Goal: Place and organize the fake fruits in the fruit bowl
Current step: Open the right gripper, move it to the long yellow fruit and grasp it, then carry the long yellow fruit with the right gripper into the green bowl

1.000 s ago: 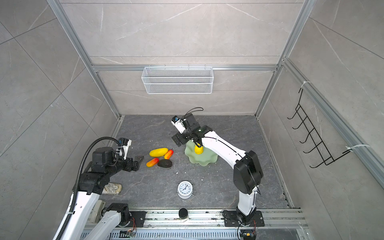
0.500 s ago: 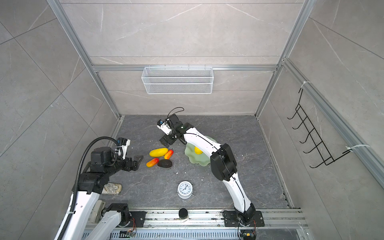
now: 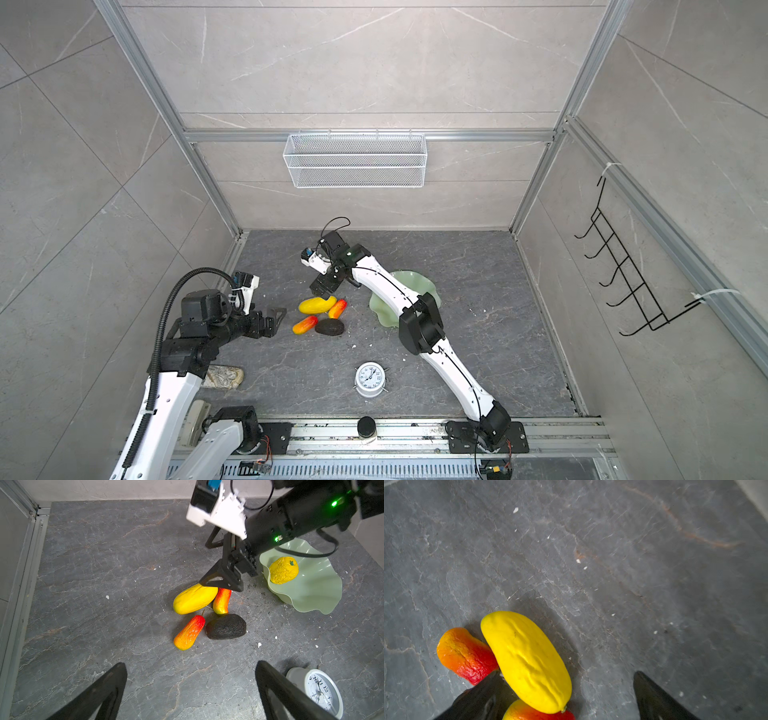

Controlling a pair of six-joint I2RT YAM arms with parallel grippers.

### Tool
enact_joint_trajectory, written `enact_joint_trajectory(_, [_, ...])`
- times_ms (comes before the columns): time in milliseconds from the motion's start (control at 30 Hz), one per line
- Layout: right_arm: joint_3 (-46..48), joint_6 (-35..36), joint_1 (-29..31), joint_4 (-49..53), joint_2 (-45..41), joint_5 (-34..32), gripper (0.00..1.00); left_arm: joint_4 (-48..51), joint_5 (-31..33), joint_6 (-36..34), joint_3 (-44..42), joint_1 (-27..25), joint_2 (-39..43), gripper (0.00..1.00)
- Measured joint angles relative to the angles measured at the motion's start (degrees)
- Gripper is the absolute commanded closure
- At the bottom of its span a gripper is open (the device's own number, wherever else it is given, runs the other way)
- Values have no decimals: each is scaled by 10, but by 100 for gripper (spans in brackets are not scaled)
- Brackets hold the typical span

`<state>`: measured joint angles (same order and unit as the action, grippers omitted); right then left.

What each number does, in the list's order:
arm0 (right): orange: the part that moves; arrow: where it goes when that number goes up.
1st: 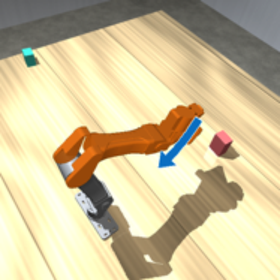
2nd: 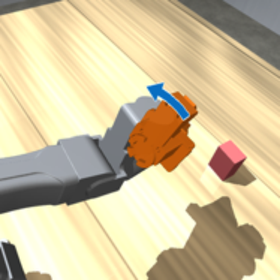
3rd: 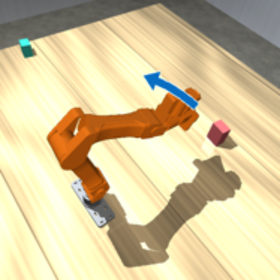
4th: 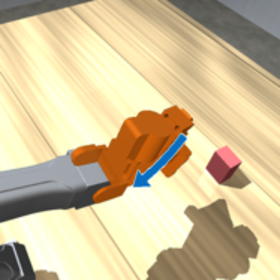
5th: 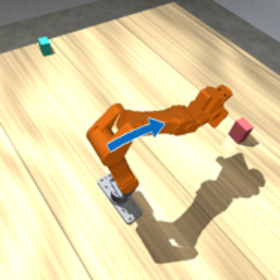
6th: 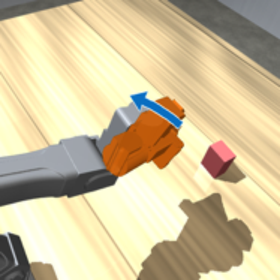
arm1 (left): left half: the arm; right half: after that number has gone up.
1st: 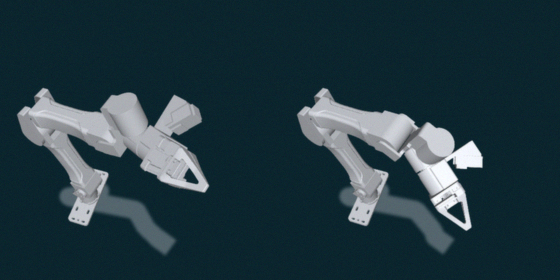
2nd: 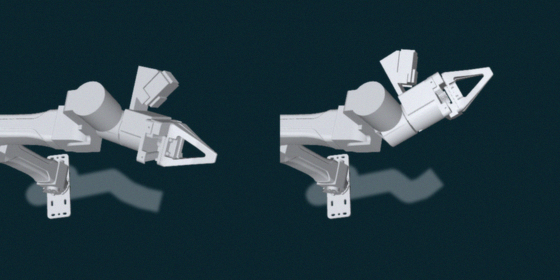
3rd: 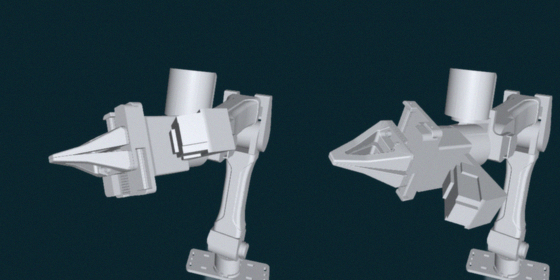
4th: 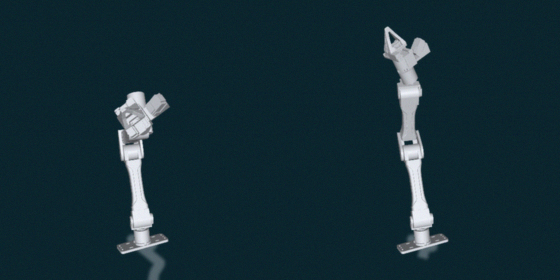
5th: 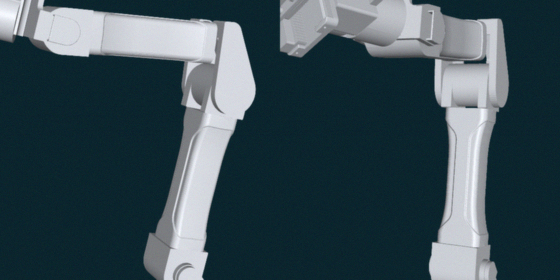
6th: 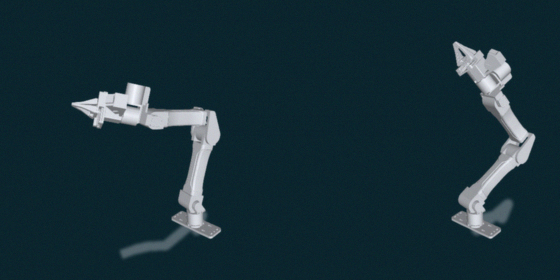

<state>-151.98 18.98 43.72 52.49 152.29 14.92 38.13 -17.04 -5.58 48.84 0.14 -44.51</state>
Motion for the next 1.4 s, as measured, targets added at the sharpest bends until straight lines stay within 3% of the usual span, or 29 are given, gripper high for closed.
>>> enact_joint_trajectory(500, [-18,21,2,32,33,70,11,-1,-11,0,0,19,-3,0])
enact_joint_trajectory(900, [-28,-10,3,12,71,69,22,-4,-12,0,0,19,-5,0])
enact_joint_trajectory(1233, [-28,-30,3,-12,72,67,65,-5,-13,2,0,19,-6,0])
enact_joint_trajectory(1400, [-32,-34,3,-20,72,68,74,-5,-13,2,0,19,-6,0])
